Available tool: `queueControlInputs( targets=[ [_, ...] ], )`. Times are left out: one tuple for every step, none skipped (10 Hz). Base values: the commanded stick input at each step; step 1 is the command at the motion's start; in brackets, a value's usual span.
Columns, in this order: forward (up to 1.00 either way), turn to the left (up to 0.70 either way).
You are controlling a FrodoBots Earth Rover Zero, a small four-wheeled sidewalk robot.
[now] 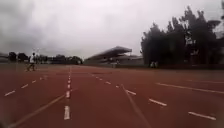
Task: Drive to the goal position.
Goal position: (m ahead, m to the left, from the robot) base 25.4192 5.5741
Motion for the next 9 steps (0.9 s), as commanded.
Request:
queueControlInputs(
  targets=[
    [0.70, -0.35],
    [0.70, -0.35],
    [0.70, -0.35],
    [0.70, -0.35],
    [0.70, -0.35],
    [0.70, -0.35],
    [0.70, -0.35],
    [0.70, -0.35],
    [0.70, -0.35]
  ],
)
